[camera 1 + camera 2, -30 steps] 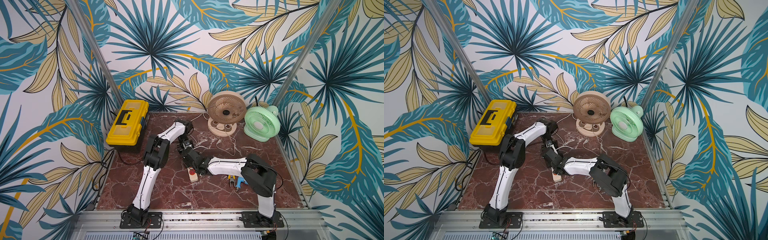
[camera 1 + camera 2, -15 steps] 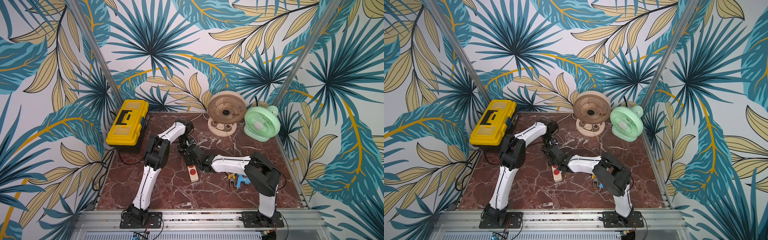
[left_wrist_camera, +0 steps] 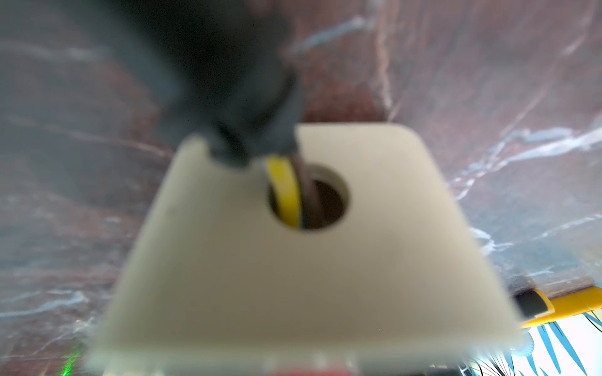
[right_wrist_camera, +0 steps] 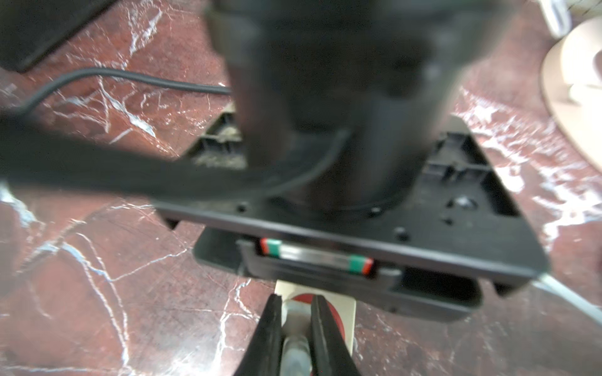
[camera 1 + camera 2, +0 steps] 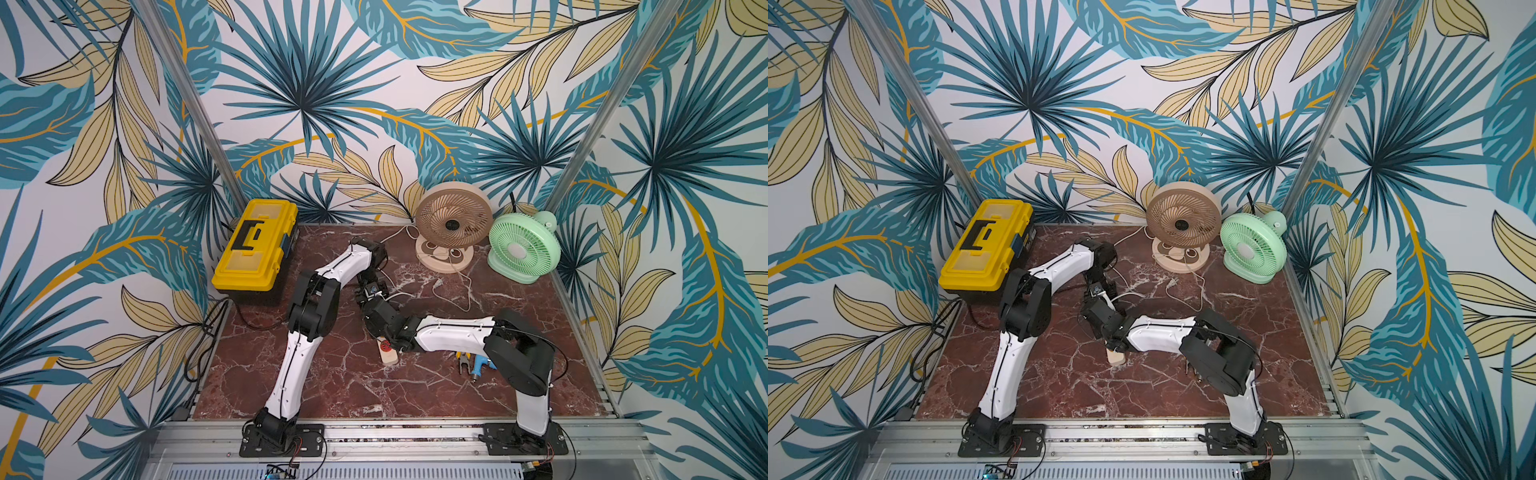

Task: Unplug the desk fan from the power strip
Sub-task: Remove the plug from the socket.

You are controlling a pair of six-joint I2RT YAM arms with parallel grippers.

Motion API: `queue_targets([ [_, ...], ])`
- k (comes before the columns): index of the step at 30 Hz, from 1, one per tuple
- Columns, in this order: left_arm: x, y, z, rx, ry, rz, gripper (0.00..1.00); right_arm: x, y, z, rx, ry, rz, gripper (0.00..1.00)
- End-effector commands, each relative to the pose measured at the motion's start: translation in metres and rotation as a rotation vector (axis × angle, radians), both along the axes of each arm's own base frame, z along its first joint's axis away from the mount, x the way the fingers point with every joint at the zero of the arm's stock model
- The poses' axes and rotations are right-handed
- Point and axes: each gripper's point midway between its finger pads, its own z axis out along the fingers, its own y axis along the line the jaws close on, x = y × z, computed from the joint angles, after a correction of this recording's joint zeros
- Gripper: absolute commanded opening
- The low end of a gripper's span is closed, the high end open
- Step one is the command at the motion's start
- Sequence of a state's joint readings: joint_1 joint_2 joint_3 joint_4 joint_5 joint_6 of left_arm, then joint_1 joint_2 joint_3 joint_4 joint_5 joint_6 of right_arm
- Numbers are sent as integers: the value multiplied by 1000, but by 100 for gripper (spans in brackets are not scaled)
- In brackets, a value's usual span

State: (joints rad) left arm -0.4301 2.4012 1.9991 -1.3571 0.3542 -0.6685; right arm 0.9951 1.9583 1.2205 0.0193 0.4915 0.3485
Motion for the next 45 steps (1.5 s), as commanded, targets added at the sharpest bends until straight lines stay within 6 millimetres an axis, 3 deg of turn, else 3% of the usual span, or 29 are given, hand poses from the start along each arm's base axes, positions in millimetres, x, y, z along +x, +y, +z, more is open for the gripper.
queue_targets([
  [1,3,32,-90,159,8,-62,0,-6,11,22,-90,-102,36,0],
  [7,3,31,-89,157,6,-61,0,-12,21,25,-130,-142,69,0],
  [15,2,31,-89,158,8,-64,0,-8,12,30,-123,-156,29,0],
  [30,2,31,-87,156,7,-65,0,19,-49,8,159,77,-153,0],
  [45,2,31,-88,154,7,-64,0,14,-34,-1,149,148,-79,0],
])
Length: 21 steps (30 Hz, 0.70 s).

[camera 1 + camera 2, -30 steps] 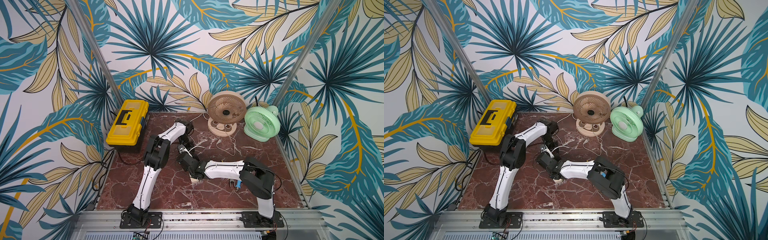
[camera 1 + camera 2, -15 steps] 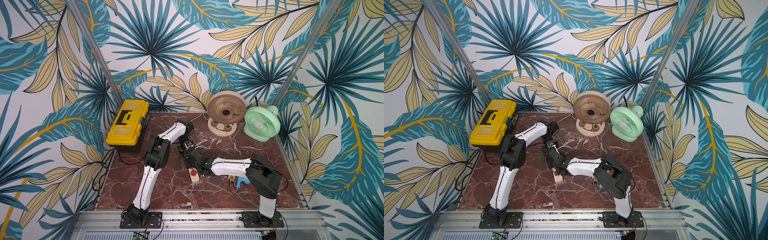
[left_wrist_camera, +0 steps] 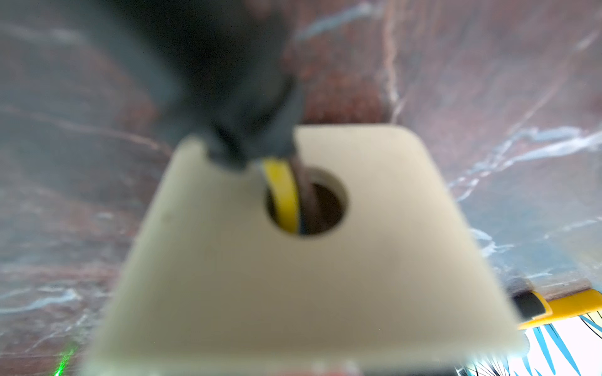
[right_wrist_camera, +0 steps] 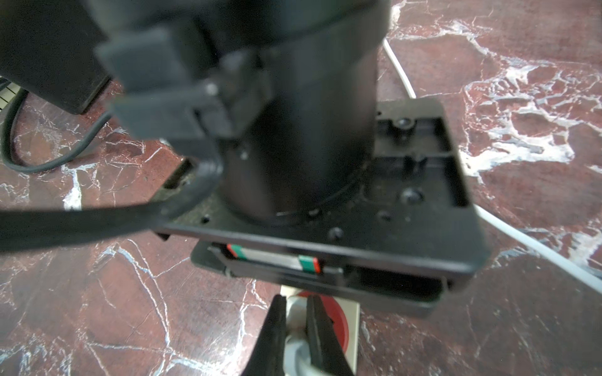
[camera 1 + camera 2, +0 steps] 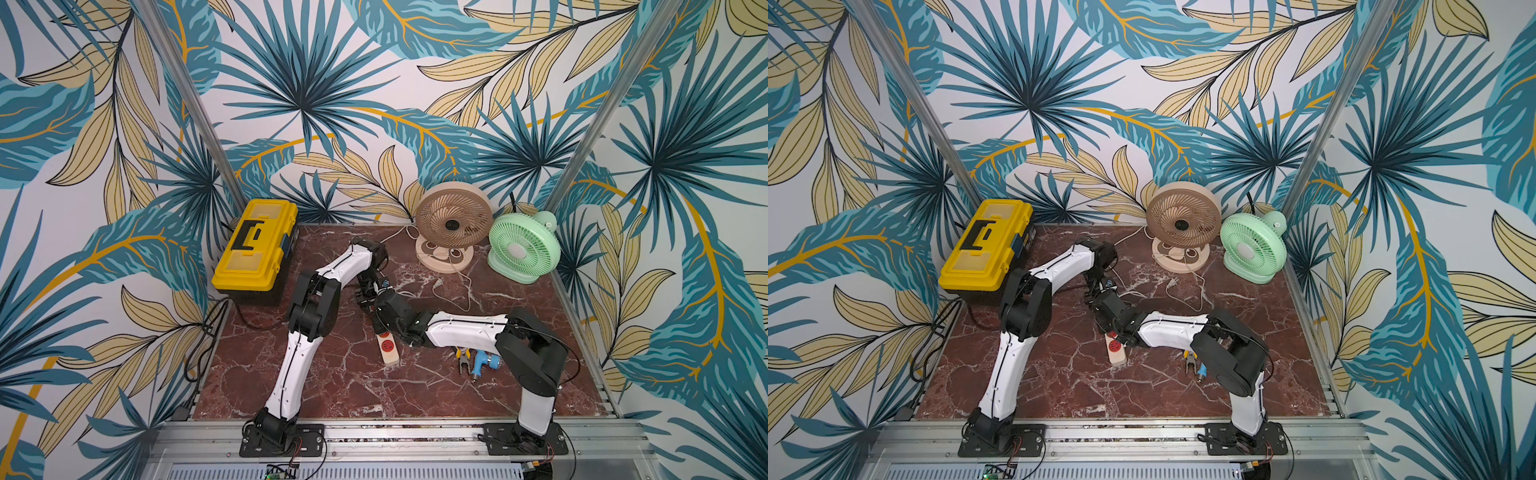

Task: Unplug the desk fan from the power strip
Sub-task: Remove the plug from the socket.

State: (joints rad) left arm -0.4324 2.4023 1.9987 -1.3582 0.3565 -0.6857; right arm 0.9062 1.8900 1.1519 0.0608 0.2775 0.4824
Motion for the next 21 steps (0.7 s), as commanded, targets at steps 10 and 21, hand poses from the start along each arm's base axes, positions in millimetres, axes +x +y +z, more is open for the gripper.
queue_targets([
  [10,4,31,-89,144,0,-76,0,4,-22,-12,-183,14,-34,21],
  [21,5,30,-87,141,-3,-75,0,0,-12,-28,-203,84,0,39],
])
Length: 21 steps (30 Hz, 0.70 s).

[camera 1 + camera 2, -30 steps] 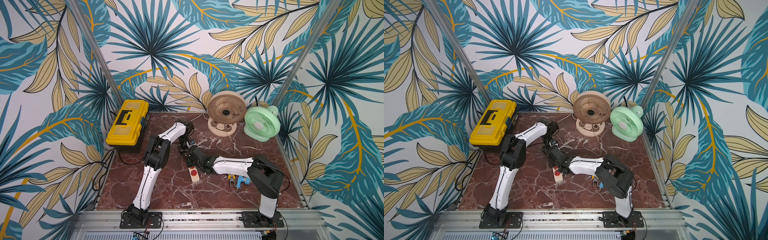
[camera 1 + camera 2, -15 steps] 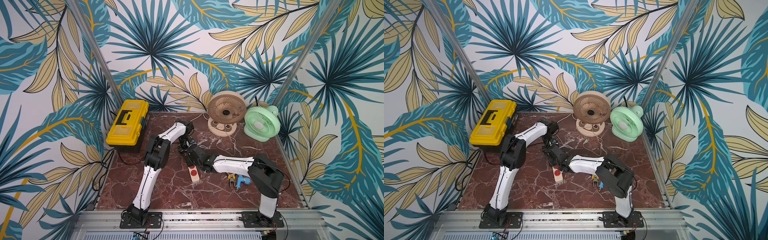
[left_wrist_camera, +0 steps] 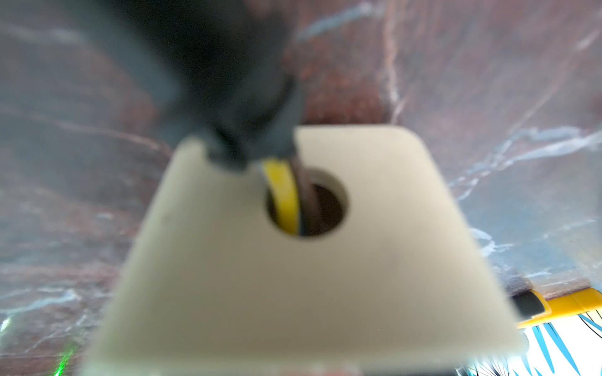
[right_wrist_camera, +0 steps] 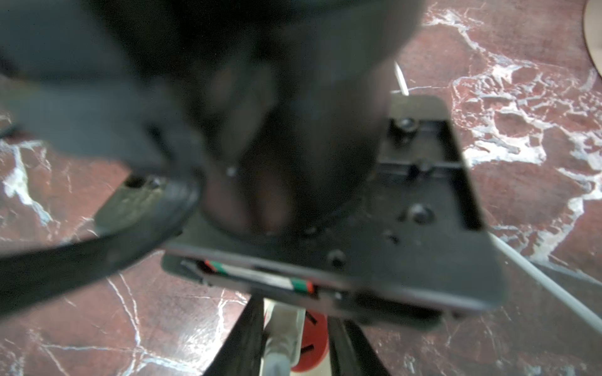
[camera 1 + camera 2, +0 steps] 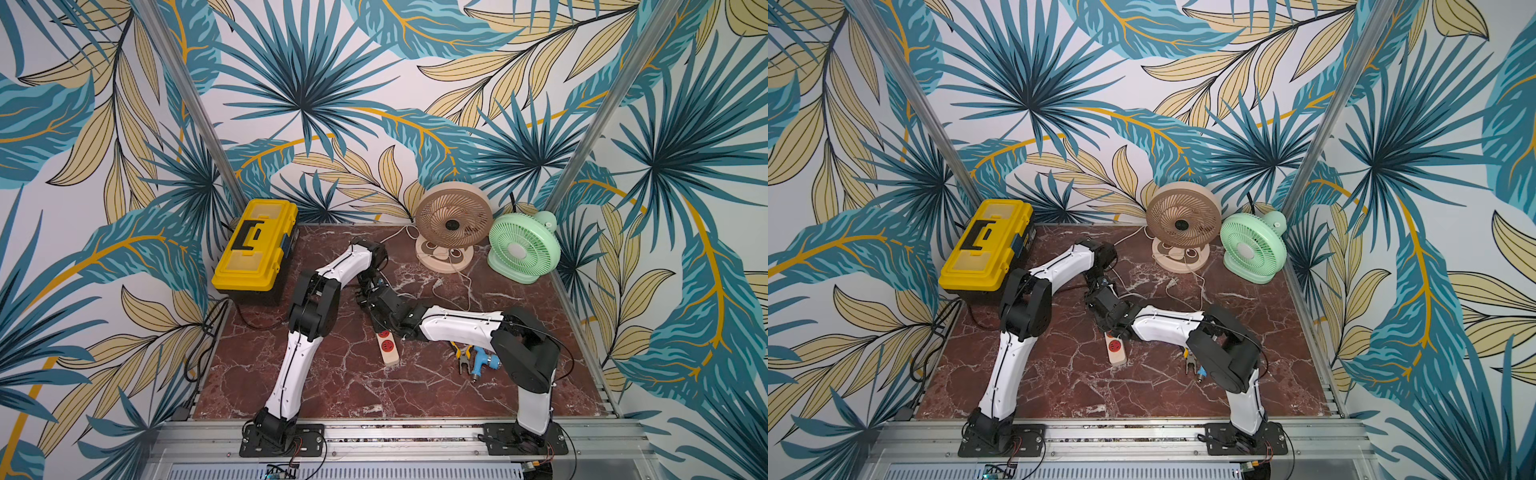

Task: Unplug the desk fan from the power strip
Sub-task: Remove the plug from the socket.

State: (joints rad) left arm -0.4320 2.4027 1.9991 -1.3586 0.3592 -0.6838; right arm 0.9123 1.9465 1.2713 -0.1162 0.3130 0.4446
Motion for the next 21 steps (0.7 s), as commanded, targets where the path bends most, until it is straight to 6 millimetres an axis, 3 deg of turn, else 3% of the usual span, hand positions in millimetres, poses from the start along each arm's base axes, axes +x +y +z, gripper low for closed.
queue_targets([
  [1,6,31,-87,144,-5,-75,0,-2,-9,-21,-71,51,-7,39],
  [9,7,33,-85,144,-4,-72,0,-4,-5,-27,-59,84,-6,31],
  [15,9,34,-83,140,-6,-69,0,-17,-20,-37,-85,134,-33,34],
  [21,13,31,-79,88,3,-53,0,-17,-14,-32,5,82,-9,36],
])
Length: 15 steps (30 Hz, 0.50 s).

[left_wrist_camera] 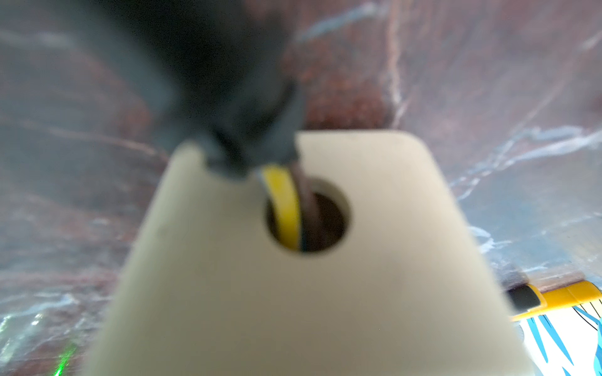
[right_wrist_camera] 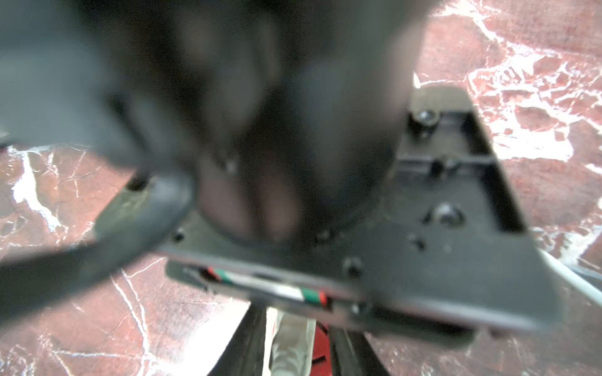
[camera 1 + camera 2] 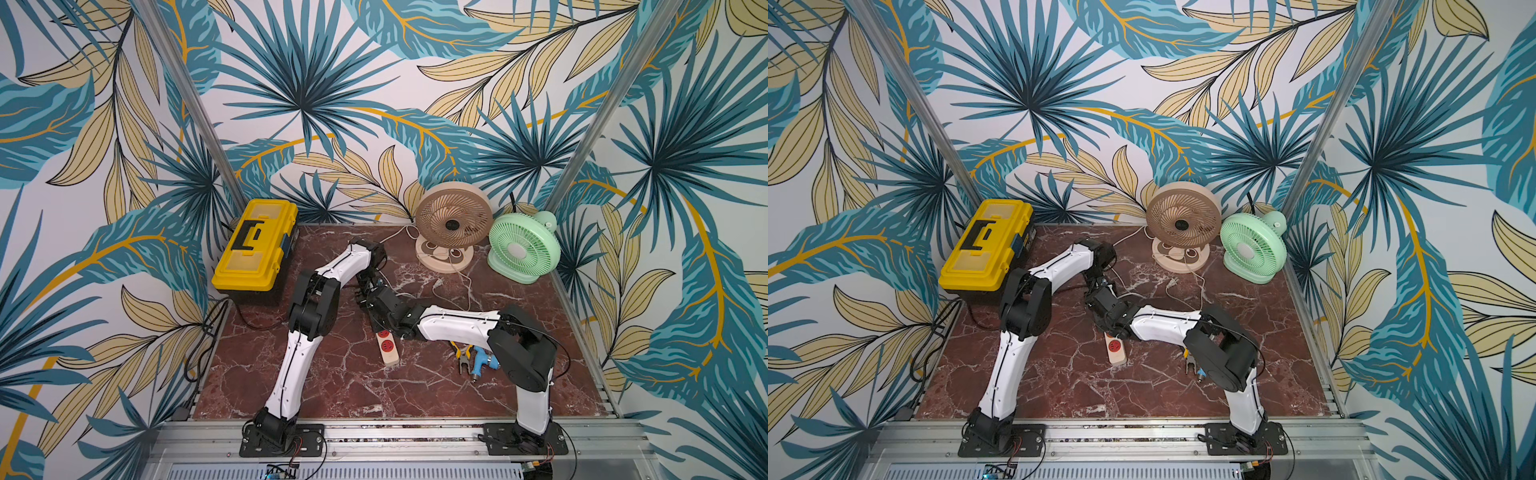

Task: Unplug the desk fan from the power strip
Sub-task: Remove the plug from the socket.

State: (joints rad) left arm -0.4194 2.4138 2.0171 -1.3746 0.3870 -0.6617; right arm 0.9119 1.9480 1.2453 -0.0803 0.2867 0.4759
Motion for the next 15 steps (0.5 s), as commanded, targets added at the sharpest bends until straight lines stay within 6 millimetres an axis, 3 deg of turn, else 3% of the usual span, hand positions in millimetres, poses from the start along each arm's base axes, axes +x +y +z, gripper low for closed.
queue_targets([
  [1,12,31,-80,112,-10,-52,0,-13,-16,-24,-21,47,1,36],
  [10,18,29,-74,63,-6,-35,0,-8,-10,-18,-5,6,22,33],
  [15,21,26,-73,43,2,-35,0,-4,-10,-18,-13,-6,14,23],
])
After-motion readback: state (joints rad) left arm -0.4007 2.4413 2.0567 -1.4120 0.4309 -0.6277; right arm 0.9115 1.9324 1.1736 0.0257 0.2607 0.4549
